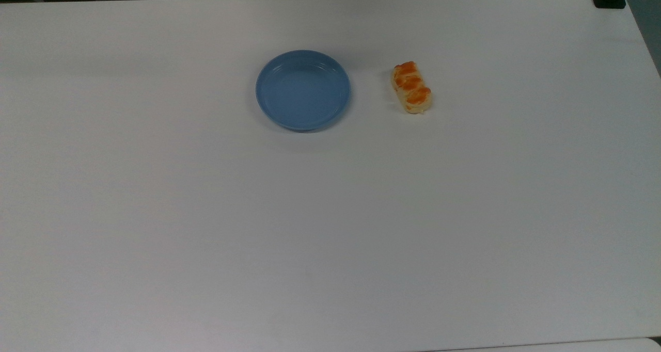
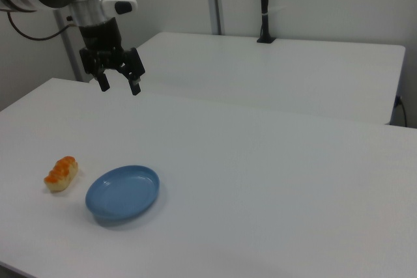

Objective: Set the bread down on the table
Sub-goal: 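Open the gripper to release the bread roll and raise away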

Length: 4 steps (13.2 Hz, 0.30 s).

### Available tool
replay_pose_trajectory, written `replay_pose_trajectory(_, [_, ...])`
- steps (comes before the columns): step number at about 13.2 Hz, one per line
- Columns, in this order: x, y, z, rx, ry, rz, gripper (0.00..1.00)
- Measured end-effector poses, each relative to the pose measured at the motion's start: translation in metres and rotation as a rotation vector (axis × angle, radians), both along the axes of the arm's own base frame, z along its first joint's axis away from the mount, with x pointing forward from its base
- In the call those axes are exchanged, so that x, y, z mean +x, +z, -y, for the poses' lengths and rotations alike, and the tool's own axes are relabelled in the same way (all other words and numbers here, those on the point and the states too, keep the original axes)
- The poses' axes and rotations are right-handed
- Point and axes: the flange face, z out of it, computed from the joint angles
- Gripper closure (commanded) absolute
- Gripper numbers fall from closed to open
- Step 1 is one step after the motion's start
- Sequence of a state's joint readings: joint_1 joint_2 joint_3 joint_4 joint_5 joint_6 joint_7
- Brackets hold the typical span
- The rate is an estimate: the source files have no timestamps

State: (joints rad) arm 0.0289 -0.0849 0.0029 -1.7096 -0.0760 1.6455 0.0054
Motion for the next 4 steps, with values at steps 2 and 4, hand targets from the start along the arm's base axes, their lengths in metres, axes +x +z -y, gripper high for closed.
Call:
replay_pose_trajectory(2, [-0.0021, -0.0027, -0.0001, -0.001, -0.001, -0.021, 0.00])
replay_pose_trajectory(4, [-0.0028, -0.0028, 0.0000, -0.001, -0.001, -0.026, 0.00])
